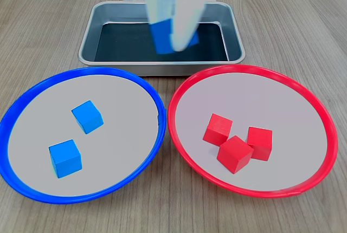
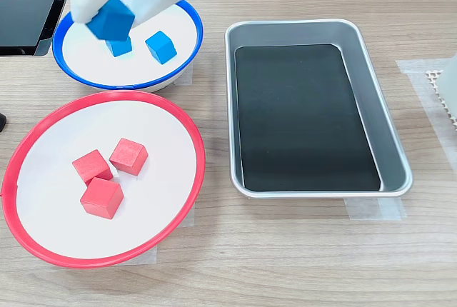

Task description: Relocate any blue block in the red dish to the blue dish, correcting any misplacements.

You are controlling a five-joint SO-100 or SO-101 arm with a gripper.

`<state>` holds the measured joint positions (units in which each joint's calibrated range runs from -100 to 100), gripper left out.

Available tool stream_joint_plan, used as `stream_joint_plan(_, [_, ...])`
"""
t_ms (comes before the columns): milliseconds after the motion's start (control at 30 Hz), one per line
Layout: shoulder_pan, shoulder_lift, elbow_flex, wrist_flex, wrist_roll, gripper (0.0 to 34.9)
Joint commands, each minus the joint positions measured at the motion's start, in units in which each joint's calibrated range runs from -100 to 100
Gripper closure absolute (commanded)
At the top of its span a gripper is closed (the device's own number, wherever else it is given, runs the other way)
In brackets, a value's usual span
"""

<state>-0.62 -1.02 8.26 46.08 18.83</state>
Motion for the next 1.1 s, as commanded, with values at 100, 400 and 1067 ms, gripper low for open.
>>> stream_joint_plan(100, [13.6, -8.6, 10.8, 3.1, 1.1, 34.8])
stream_joint_plan(400, [18.5, -6.4, 14.9, 0.3, 0.1, 34.8])
stream_joint_plan(1067, [14.7, 13.9, -7.8, -0.5, -2.0, 34.8])
